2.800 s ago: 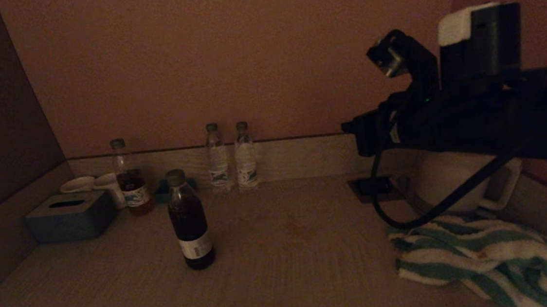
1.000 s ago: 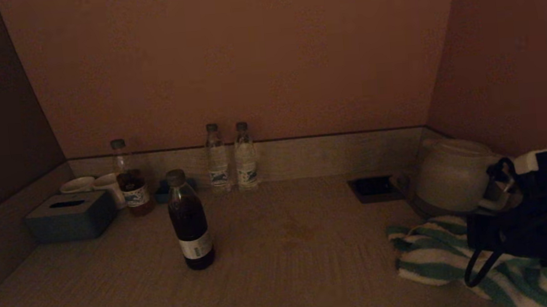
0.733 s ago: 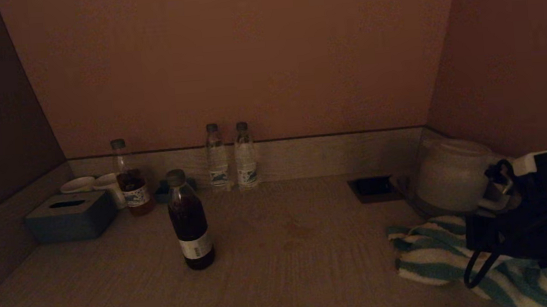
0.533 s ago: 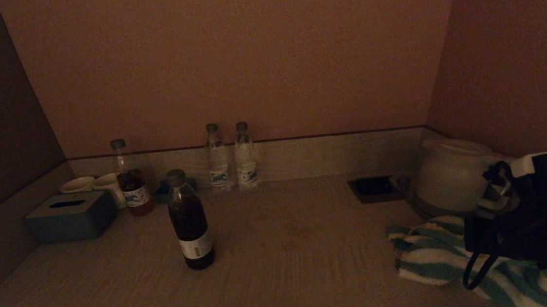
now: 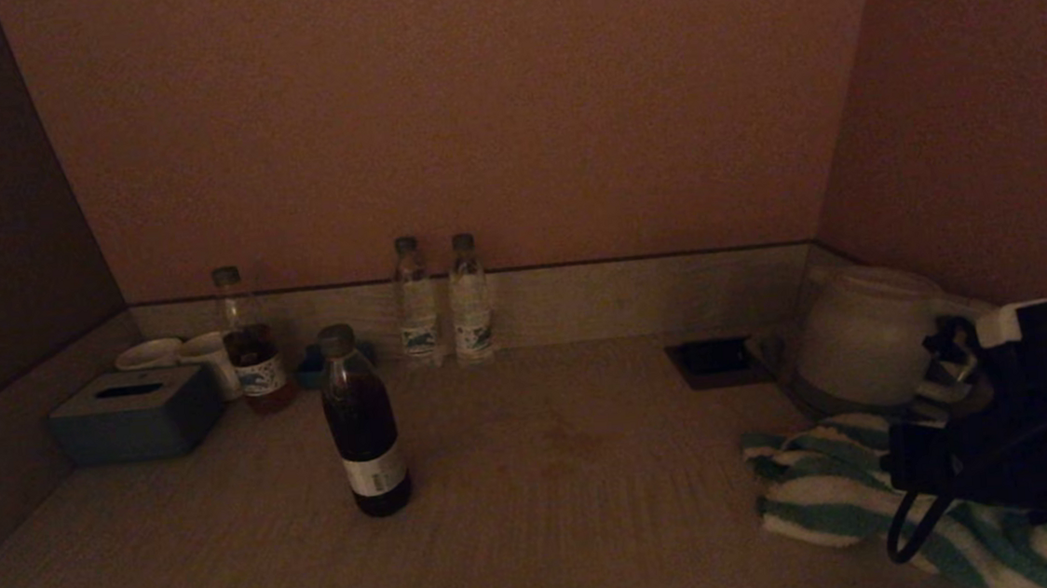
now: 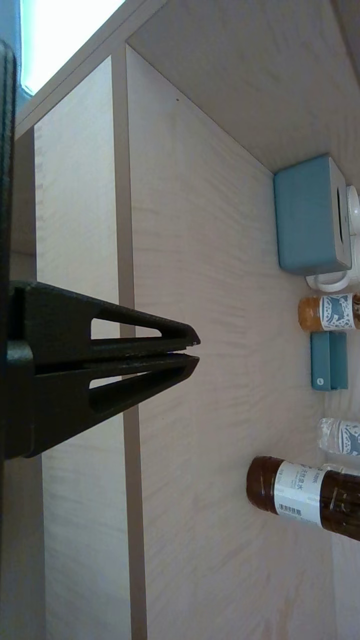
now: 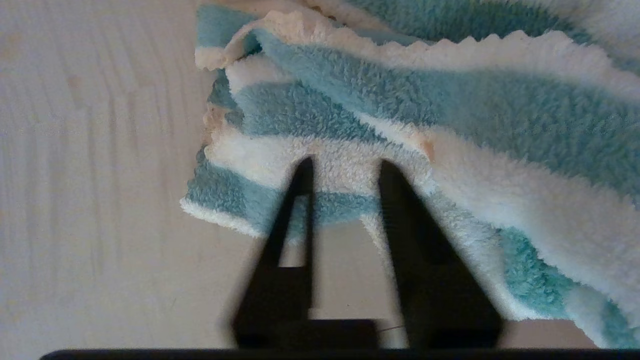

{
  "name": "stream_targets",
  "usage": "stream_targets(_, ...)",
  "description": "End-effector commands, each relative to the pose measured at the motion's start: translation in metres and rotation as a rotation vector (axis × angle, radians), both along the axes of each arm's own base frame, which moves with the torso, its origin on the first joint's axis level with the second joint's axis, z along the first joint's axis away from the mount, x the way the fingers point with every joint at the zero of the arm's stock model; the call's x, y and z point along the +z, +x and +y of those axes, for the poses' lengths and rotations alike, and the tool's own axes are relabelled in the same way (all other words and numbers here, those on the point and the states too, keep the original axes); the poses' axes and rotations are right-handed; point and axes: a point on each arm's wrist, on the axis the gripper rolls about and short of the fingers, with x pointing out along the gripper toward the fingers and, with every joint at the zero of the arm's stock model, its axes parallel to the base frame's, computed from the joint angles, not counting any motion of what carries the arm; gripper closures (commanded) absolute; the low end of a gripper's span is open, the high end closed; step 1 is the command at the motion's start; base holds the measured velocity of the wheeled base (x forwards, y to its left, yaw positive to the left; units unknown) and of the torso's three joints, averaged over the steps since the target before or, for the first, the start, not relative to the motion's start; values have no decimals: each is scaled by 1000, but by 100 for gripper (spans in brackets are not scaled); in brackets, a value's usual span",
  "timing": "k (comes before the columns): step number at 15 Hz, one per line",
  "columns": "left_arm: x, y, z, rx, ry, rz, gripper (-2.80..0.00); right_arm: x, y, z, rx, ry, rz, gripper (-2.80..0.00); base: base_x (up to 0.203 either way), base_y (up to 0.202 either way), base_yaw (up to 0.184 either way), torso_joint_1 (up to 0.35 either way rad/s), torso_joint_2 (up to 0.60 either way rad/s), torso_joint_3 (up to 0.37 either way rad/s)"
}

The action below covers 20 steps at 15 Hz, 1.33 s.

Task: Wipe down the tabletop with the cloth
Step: Pick up the tablecloth

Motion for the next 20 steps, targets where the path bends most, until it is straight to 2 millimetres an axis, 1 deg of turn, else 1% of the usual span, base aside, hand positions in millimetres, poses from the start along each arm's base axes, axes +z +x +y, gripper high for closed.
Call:
stream_targets(1, 0, 0, 0, 0, 0, 1, 0, -1, 1, 0, 0, 1, 3, -280, 0, 0, 0, 0, 0, 0)
stream_targets(8, 0, 0, 0, 0, 0, 1, 0, -2, 3, 0, 3, 4, 10, -280, 0, 0, 0, 0, 0, 0)
stream_targets(11, 0, 0, 0, 0, 0, 1, 0, -15, 14, -1, 19, 24, 48, -280, 0, 0, 0, 0, 0, 0)
stream_targets(13, 0, 0, 0, 0, 0, 1, 0, -18, 19, -1, 16, 23, 39, -280, 0, 0, 0, 0, 0, 0)
stream_targets(14, 0, 0, 0, 0, 0, 1, 0, -26, 25, -2, 14, 24, 46, -280, 0, 0, 0, 0, 0, 0)
stream_targets(15, 0, 0, 0, 0, 0, 1, 0, -40, 35, -3, 6, 30, 76, -280, 0, 0, 0, 0, 0, 0)
stream_targets(16, 0, 0, 0, 0, 0, 1, 0, -50, 43, -4, -2, 34, 84, -280, 0, 0, 0, 0, 0, 0)
stream_targets(18, 0, 0, 0, -1, 0, 1, 0, -58, 54, -6, -10, 34, 73, -280, 0, 0, 0, 0, 0, 0)
stream_targets(20, 0, 0, 0, -1, 0, 1, 0, -59, 59, -6, -11, 31, 56, -280, 0, 0, 0, 0, 0, 0)
